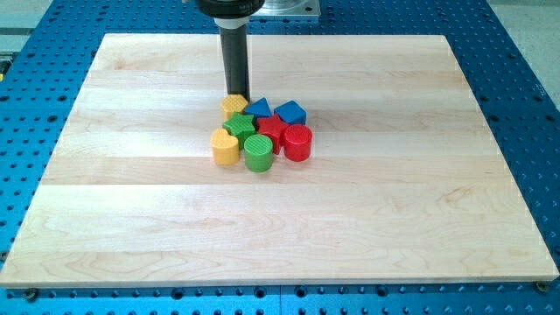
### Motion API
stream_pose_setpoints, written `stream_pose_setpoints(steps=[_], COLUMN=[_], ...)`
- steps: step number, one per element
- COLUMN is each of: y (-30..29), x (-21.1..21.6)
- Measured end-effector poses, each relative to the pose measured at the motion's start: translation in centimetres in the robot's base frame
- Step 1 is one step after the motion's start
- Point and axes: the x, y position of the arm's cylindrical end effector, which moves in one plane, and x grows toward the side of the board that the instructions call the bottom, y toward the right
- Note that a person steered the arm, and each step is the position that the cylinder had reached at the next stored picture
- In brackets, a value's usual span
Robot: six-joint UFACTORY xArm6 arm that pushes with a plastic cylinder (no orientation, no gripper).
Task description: Move the hexagon into the group of blocks
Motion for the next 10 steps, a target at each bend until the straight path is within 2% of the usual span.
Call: stream_pose_setpoints(steps=[1,3,4,5,6,7,8,9,10], y=[-3.0,-2.0,-1.1,-1.3,-0.1,0.1,-0.1,-1.4,1.7], x=[0.4,4.9,4.9,1.8,2.3,6.8,3.7,-1.4,-0.6])
